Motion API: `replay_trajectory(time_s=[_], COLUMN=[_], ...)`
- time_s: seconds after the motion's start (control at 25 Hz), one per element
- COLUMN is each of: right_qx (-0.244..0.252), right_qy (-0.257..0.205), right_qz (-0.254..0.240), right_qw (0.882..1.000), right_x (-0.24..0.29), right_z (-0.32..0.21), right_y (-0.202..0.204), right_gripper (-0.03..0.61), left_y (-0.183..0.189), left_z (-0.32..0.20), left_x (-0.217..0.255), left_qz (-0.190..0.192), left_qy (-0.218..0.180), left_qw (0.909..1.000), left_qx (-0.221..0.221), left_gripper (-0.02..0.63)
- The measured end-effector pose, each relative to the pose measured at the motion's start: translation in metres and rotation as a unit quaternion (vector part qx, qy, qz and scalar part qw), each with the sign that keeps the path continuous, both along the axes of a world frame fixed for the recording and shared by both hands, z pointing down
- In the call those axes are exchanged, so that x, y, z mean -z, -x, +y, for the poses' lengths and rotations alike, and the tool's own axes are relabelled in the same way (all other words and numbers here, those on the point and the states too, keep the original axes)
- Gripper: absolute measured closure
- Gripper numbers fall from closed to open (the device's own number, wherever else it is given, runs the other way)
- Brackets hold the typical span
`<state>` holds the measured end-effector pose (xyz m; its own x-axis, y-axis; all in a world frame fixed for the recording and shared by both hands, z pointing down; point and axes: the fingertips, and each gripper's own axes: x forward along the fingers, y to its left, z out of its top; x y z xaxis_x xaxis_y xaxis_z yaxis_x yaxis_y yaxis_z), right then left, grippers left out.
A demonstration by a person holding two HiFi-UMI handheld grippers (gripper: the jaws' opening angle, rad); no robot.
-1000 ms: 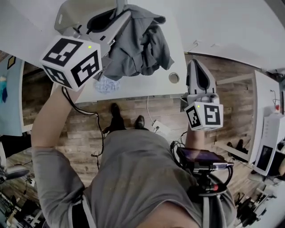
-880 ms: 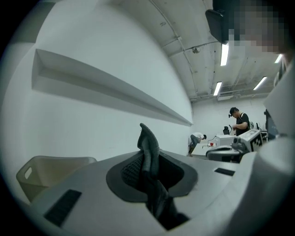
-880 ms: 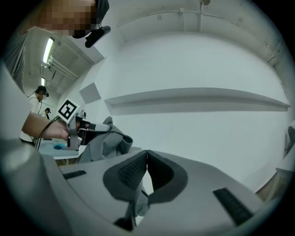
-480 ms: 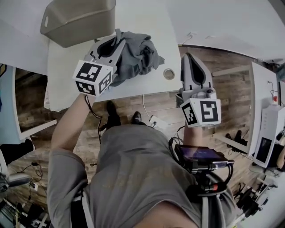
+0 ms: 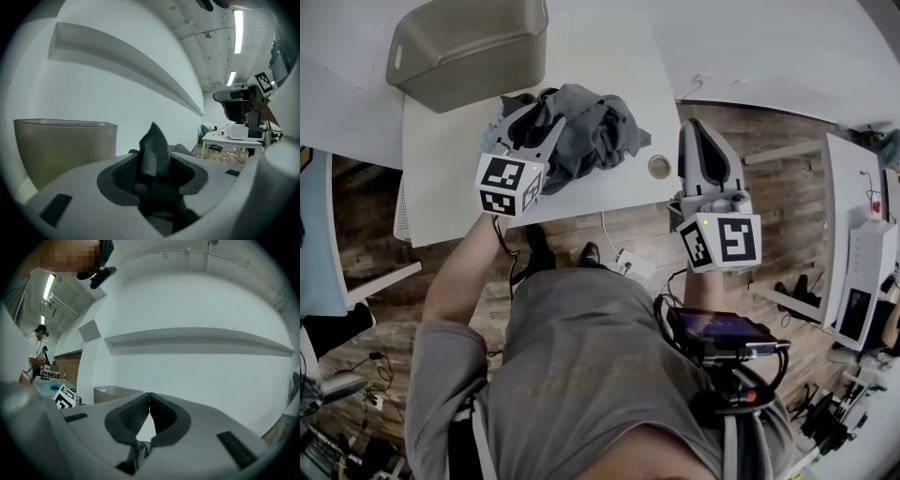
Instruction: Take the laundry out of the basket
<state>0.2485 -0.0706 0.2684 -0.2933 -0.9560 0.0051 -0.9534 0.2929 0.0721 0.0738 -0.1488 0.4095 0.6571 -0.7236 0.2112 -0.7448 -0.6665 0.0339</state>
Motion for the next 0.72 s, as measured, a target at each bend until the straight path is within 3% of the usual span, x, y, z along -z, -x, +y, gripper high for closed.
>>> replay_trajectory(time_s=[0.16, 0.48, 0.72], right_qx=[0.012, 0.073, 0.129], right_qy=[-0.003, -0.011, -0.026], right_qz=[-0.008, -0.028, -0.038], right_qw=[1.000, 0.997, 0.991], right_x=[-0.001, -0.006, 0.000], right_z=[-0.004, -0.011, -0.016], right_y=[0.013, 0.055, 0.097], right_gripper=[0.571, 0.571, 0.571], left_y=[0.023, 0.069, 0.088], left_z=[0.010, 0.053, 0.074], left_x=[0.003, 0.041, 0.095], left_qz=[-0.015, 0.017, 0.056], left_qy=[0.005, -0.018, -0.069], left_qw=[0.9998, 0.9982, 0.9889], left_qx=[0.008, 0.054, 0.119], left_gripper=[0.393, 0.394, 0.540])
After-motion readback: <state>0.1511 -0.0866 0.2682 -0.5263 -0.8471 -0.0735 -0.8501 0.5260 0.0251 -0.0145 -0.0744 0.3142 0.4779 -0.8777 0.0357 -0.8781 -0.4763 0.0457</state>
